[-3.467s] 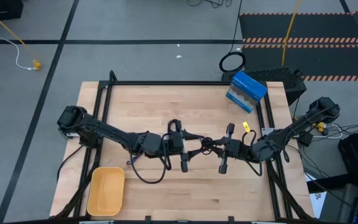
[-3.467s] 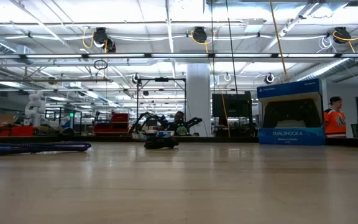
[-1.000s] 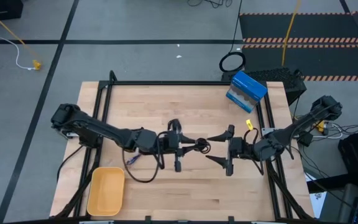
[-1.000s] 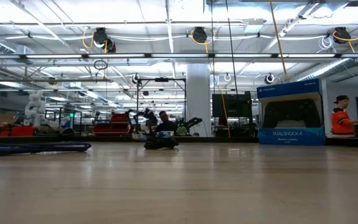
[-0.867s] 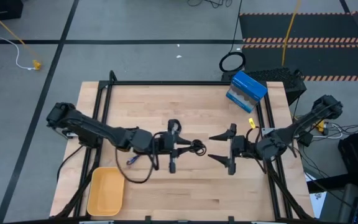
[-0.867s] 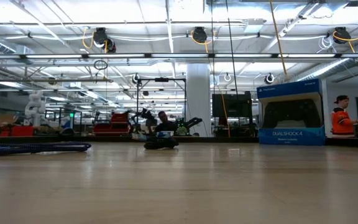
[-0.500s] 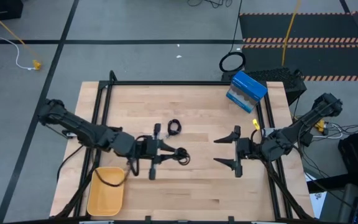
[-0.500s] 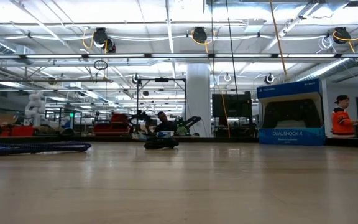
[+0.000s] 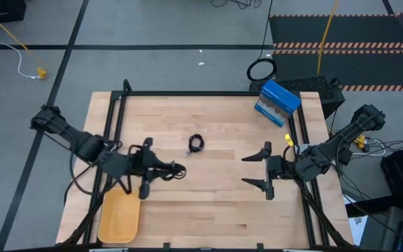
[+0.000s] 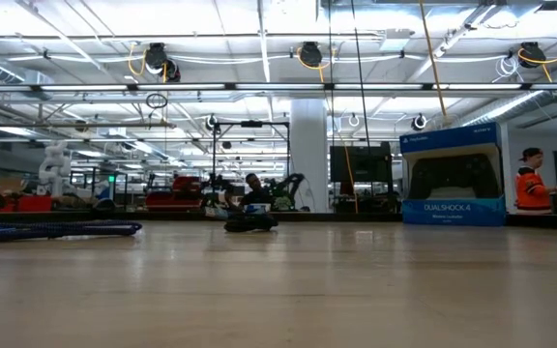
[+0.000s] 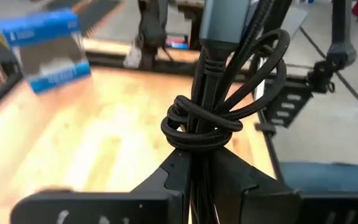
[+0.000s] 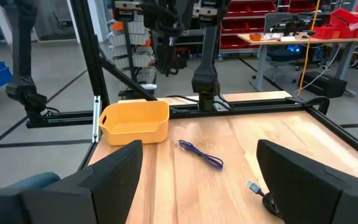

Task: Pick and place USB-C Cables
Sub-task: Put the bottom black charger cable into the yellow bin

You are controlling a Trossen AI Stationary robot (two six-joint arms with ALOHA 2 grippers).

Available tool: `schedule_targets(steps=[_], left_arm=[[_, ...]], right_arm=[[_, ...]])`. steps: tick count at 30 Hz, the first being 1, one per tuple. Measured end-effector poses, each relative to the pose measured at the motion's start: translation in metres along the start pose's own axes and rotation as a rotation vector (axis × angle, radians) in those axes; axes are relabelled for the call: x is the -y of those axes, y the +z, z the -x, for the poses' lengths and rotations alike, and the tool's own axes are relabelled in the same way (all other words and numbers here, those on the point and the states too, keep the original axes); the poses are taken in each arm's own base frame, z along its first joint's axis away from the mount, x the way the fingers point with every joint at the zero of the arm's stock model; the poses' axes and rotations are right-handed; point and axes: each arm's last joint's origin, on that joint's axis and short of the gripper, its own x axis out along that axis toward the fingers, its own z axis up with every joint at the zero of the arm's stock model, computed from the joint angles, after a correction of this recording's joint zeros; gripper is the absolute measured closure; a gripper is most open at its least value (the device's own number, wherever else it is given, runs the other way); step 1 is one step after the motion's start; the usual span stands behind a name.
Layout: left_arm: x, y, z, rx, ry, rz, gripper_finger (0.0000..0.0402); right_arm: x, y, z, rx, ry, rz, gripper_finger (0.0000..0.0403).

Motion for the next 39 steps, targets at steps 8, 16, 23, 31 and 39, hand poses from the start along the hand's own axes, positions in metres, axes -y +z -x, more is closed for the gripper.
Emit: schedule_targets(steps=[8, 16, 23, 31, 39], left_arm=[[0.0, -0.027, 0.016, -0.223, 0.061, 0.143, 0.0355], [0.003, -0.053, 0.033, -0.408, 0.162, 0.326, 0.0355], [0.009, -0.071, 0.049, -0.55, 0.239, 0.458, 0.0355], [0.035, -0.093, 0.052, -0.714, 0.275, 0.591, 0.0355], [0.063, -0.127, 0.046, -0.945, 0.485, 0.701, 0.0355]], right_arm=[[0.0, 0.0, 0.0, -0.004, -0.001, 0.0, 0.0094], [0.0, -0.002, 0.0, -0.014, -0.004, 0.008, 0.0094], [0.001, -0.003, -0.001, -0.024, -0.013, 0.037, 0.0094], [0.003, -0.002, -0.002, -0.022, -0.024, 0.048, 0.0094], [0.003, -0.002, -0.002, -0.021, -0.024, 0.106, 0.0094]])
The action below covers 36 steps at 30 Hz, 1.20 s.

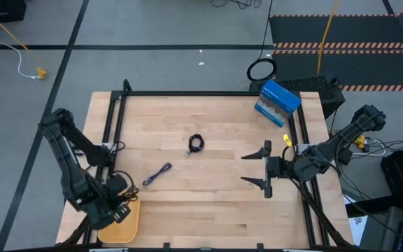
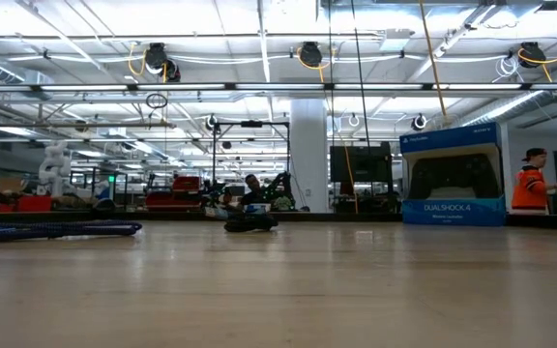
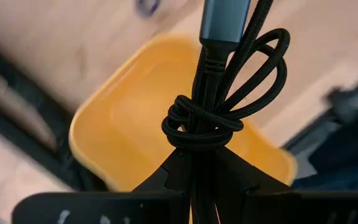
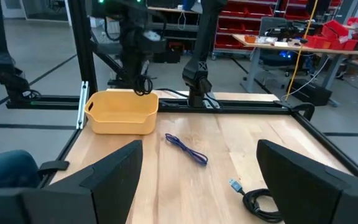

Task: Pick and place USB-C Cables
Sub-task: Put the bottom black charger cable into the yellow bin

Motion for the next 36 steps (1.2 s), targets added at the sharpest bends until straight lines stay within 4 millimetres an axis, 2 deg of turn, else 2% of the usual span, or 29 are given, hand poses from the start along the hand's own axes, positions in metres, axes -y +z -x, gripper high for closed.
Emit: schedule_targets(steps=[9, 18, 36], left_arm=[[0.008, -0.024, -0.026, -0.077, 0.186, 0.206, 0.0355], [0.009, -0.025, -0.029, -0.024, 0.191, 0.424, 0.0355], [0.034, -0.032, -0.078, 0.055, 0.288, 0.434, 0.0355]], right_arm=[[0.0, 0.005, 0.0, 0.041, -0.001, 0.031, 0.0094], [0.007, 0.008, -0.004, 0.065, -0.037, 0.023, 0.0094], [0.007, 0.008, -0.005, 0.064, -0.038, -0.008, 0.0094]])
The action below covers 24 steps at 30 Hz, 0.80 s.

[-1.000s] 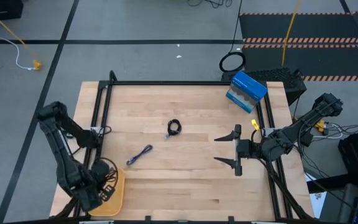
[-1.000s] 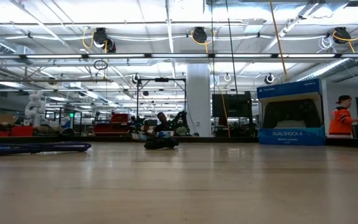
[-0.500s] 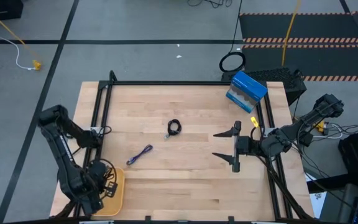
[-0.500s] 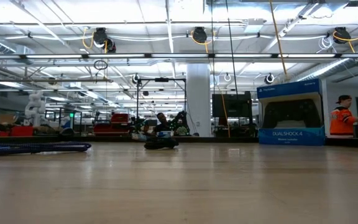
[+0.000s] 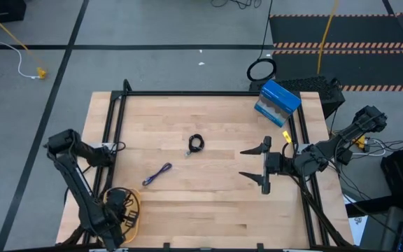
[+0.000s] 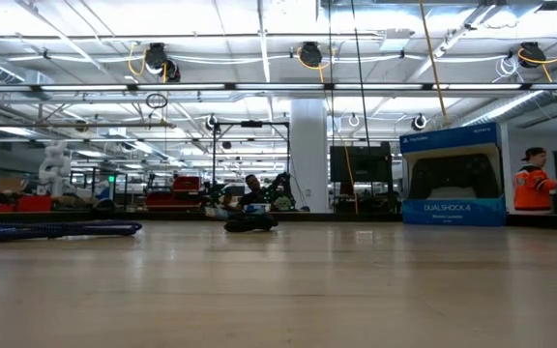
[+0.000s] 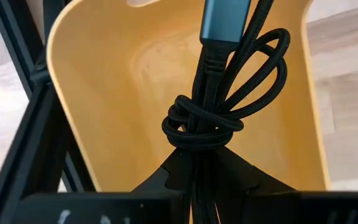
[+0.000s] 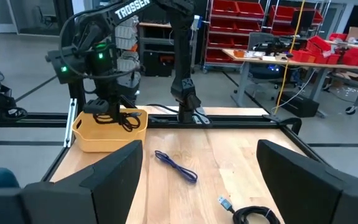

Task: Pick and place USB-C Cables
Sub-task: Put the bottom black charger cable into the yellow bin

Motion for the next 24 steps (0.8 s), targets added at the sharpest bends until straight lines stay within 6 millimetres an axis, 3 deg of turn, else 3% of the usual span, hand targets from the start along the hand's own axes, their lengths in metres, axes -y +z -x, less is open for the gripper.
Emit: schedule_targets(steps=[11, 24], left_arm=[[0.019, 0.002, -0.018, 0.056, 0.036, -0.041, 0.0355], [0.017, 0.0, -0.019, 0.06, 0.039, -0.1, 0.0355]], right_arm=[[0.0, -0.006, 0.0, -0.053, -0.002, -0.055, 0.0094], [-0.002, -0.007, 0.0, -0.073, 0.074, -0.12, 0.0094]])
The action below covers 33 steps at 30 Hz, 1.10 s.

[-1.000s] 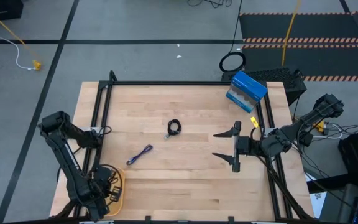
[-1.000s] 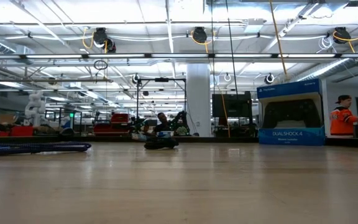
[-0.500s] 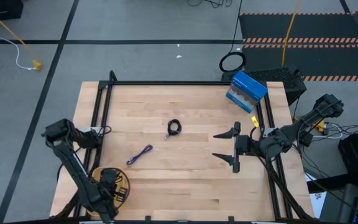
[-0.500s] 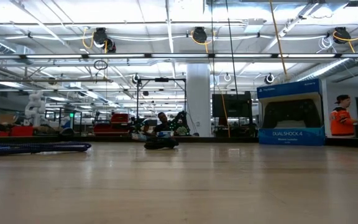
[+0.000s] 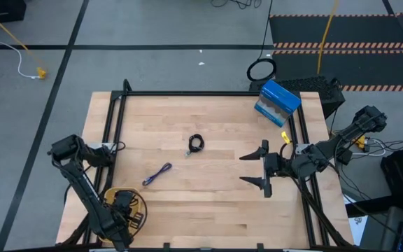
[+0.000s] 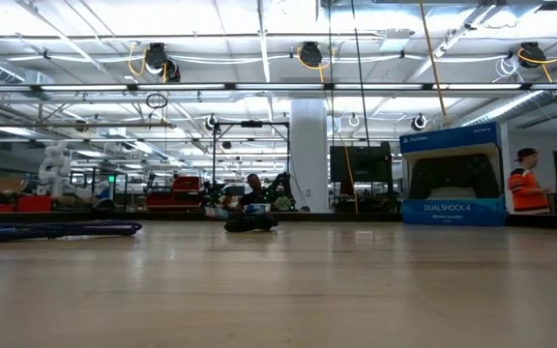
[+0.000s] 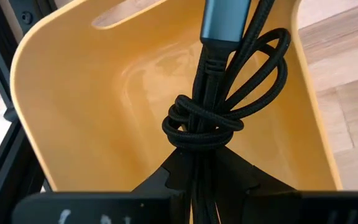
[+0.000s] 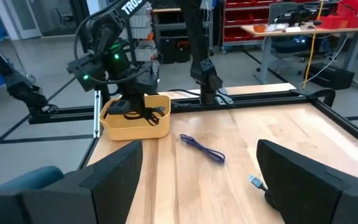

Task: Pick and place USB-C Cables
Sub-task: Put the bottom black charger cable into the yellow bin, then put the blue charger cable into the yellow bin

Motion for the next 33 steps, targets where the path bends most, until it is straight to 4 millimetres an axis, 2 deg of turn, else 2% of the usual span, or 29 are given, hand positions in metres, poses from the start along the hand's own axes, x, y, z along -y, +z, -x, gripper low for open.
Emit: schedule_targets(steps=[14, 23, 26, 33], left_arm=[[0.002, -0.001, 0.0, -0.013, -0.018, -0.062, 0.0352], [0.003, 0.002, 0.001, -0.016, -0.006, -0.065, 0.0279], [0.002, 0.006, 0.007, -0.073, -0.009, -0.104, 0.0267], [-0.011, 0.024, 0.035, -0.162, -0.107, -0.117, 0.0266]], right_arm=[[0.0, 0.0, 0.0, -0.001, 0.0, 0.0, 0.0094], [0.0, 0.0, 0.0, -0.001, 0.0, 0.001, 0.0094], [0.0, 0.0, 0.0, -0.001, 0.0, 0.003, 0.0094], [0.0, 0.0, 0.0, -0.001, 0.0, 0.008, 0.0094]])
